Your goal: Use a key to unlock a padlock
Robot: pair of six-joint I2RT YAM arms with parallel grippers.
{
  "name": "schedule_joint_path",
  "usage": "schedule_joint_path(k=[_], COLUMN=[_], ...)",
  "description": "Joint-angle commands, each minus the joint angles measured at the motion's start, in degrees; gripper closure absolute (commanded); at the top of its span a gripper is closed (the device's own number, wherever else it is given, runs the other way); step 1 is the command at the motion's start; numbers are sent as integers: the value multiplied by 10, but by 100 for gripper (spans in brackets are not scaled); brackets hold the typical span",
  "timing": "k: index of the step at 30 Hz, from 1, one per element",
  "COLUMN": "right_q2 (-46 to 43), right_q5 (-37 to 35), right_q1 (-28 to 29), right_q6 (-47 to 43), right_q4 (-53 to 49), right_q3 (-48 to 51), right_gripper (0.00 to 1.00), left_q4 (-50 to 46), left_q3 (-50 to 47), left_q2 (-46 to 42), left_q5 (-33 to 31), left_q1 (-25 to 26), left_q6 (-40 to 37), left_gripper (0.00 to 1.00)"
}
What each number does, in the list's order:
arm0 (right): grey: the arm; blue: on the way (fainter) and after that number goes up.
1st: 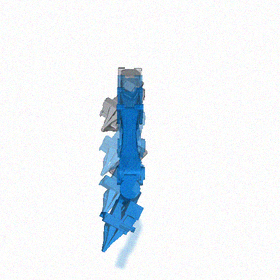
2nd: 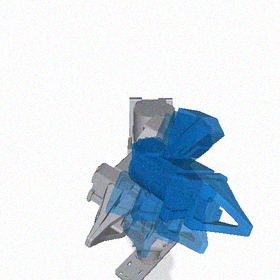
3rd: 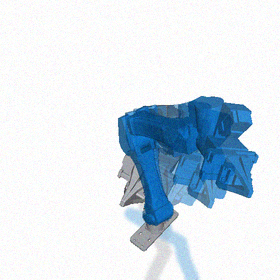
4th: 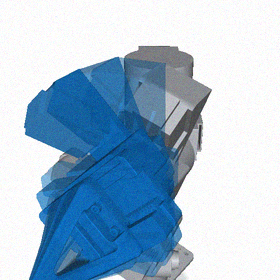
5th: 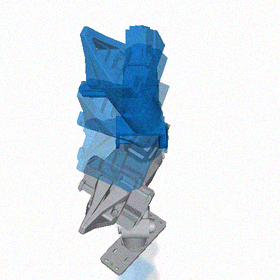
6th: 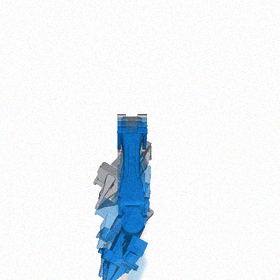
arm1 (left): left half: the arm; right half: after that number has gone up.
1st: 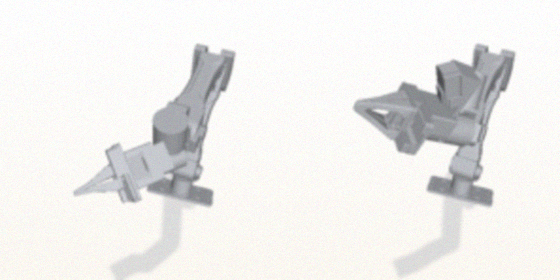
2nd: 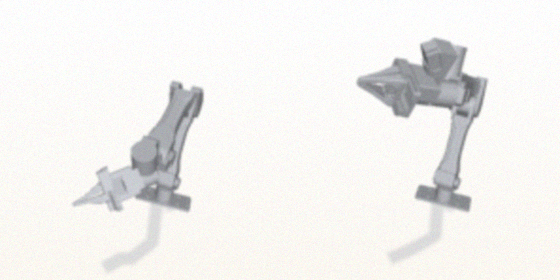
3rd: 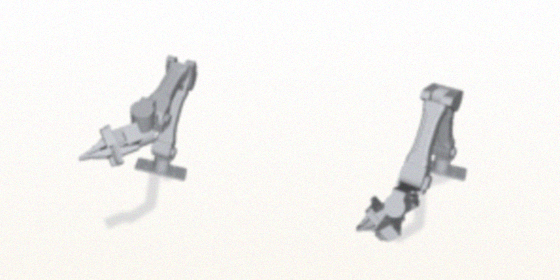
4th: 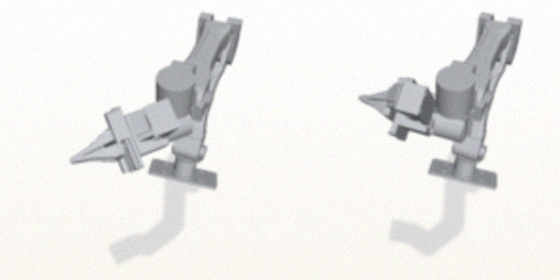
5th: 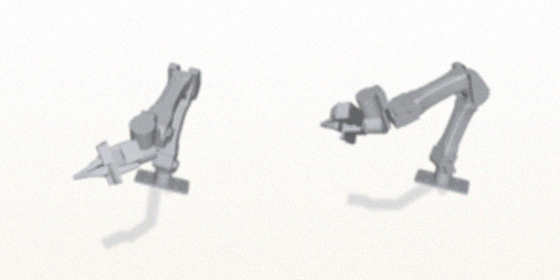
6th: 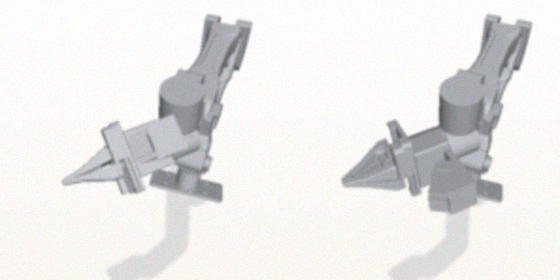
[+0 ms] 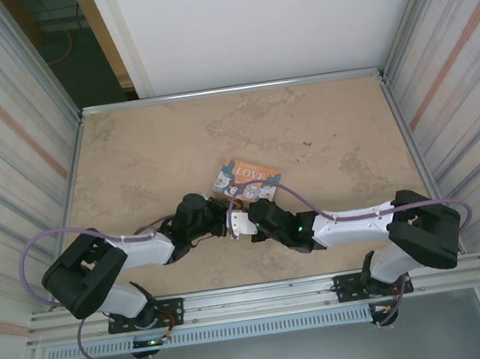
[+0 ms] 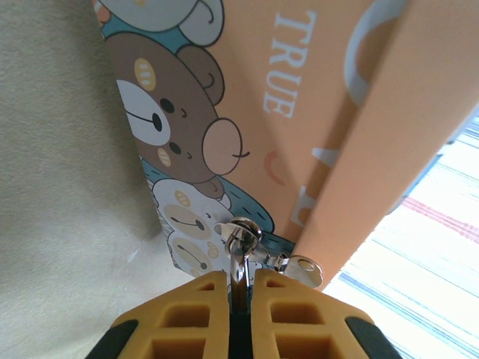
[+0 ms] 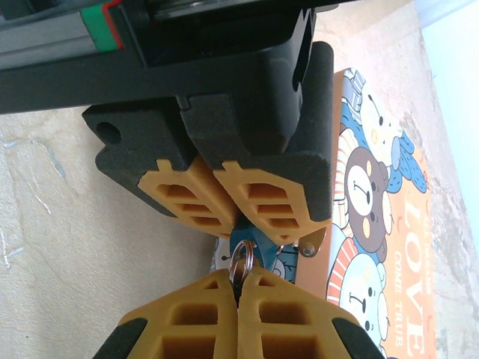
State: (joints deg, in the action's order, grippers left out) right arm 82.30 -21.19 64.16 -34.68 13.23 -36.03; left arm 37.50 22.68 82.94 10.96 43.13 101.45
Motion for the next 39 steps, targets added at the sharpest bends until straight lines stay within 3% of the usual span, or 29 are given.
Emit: schedule_joint_path(k=[1, 19, 28, 39], right_q2=[12, 1, -5, -7], right_q5=[-19, -7, -3, 5], right_q1=[3, 3, -3, -13], right_q6=[37, 233, 398, 527], right_q4=[23, 121, 116, 85], right_q3=[-19, -2, -11, -21], right_gripper=[100, 100, 100, 100], left_q4=[21, 19, 20, 23], left_q3=[-4, 0, 1, 7], left_q2=[-24, -20, -13, -2], left_q5=[6, 5, 1, 2], left_q1=[3, 12, 17, 21], left_q6=[-1, -3, 0, 2], left_gripper=[100, 100, 100, 100])
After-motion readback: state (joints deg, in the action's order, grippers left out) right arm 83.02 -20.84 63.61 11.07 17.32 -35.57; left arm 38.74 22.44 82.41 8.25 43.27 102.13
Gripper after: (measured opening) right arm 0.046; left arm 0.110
